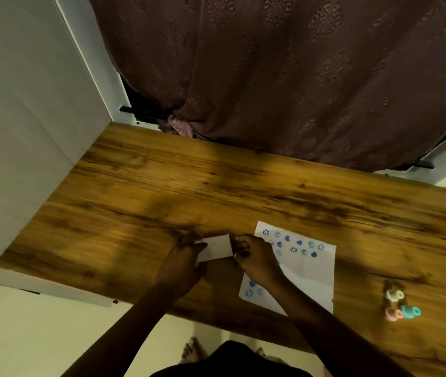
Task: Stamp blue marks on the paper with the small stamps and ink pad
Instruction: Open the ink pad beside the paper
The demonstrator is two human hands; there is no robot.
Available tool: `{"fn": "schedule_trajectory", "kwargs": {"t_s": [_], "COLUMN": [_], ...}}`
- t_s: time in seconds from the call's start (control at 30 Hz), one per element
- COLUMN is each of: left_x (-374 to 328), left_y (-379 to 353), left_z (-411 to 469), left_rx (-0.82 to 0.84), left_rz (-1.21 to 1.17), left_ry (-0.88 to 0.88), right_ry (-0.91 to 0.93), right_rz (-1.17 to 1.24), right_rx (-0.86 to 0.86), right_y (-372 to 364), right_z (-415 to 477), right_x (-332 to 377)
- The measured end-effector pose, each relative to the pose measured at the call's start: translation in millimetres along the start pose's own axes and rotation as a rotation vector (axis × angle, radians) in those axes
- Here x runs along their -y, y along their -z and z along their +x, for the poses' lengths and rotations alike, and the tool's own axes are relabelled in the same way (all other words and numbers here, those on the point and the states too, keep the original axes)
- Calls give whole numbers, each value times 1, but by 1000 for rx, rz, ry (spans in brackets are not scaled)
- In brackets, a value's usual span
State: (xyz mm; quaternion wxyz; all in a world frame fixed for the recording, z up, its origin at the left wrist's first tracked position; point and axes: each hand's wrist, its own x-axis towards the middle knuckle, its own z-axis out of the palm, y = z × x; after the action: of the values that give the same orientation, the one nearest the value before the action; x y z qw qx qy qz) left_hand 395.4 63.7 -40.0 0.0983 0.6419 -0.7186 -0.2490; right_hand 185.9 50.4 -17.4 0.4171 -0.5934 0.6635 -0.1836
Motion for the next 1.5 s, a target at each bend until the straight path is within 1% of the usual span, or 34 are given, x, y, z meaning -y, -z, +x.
{"fn": "schedule_trajectory", "kwargs": {"t_s": [0.1,0.4,0.57,0.7,0.93,1.1,1.37,1.5], "left_x": [2,7,7,5,8,5,7,9], "left_y": [2,8,18,25,42,57,66,67], "left_z": [6,14,22,26,36,48,71,79], "left_rx": [4,12,86,102,191,228,274,309], "left_rz": [66,109,115,117,109,128,107,49], "left_ry": [-53,-135,-178,-201,-194,-276,-219,-184], "right_ry": [2,-23,-17,-10,7,14,72,74], "right_rz": [-9,-81,-74,-60,-85,-79,-114,-127], "right_rx": [9,18,28,32,-28,-32,21,18], "right_y": [0,-8,-9,-9,-9,-8,-6,-6], "right_z": [2,8,11,12,10,11,12,12], "right_x": [-3,-9,-9,-8,-6,-3,-3,-4]}}
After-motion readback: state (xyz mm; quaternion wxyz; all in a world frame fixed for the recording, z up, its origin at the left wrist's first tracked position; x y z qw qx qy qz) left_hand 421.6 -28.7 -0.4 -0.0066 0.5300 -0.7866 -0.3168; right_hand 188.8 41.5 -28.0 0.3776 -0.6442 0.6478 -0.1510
